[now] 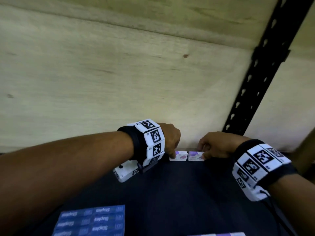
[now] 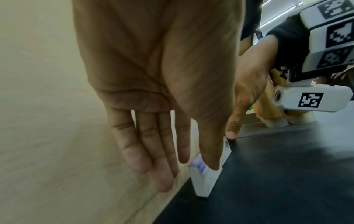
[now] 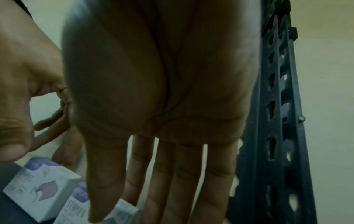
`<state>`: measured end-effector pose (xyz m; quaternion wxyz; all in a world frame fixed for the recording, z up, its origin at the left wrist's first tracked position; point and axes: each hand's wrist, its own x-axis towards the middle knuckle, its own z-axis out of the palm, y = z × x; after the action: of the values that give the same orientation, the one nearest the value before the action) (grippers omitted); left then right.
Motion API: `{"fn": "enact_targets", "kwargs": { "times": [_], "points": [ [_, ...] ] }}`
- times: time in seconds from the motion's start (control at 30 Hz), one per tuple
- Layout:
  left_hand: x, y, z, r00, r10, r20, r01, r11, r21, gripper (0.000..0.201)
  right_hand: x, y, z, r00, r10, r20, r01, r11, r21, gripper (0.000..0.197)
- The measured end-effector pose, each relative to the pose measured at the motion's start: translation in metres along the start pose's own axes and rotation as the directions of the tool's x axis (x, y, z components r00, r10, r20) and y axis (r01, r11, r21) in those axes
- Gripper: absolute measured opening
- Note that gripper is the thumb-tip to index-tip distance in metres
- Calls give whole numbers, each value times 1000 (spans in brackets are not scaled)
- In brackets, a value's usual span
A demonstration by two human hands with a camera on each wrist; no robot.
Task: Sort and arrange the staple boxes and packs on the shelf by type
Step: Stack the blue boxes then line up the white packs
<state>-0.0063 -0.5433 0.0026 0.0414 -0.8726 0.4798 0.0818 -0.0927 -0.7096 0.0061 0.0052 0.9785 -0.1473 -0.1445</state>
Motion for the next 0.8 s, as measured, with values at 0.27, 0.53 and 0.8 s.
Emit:
{"fn": "enact_targets", "kwargs": {
  "times": [0.27,0.53,0.8],
  "points": [
    [9,6,5,998,57,-28,-55,997,57,17,-7,-10,-1,1000,-4,-18,3,1000,-21,15],
    [-31,24,1,998,59,-14,-59,998,6,20,-50,-19,-7,1000,12,15,-12,1000,-22,20],
    [-94,43,10,996,77,53,-72,993,-92,15,-112,-20,13,997,-15,72,12,999,31,18]
  ]
}}
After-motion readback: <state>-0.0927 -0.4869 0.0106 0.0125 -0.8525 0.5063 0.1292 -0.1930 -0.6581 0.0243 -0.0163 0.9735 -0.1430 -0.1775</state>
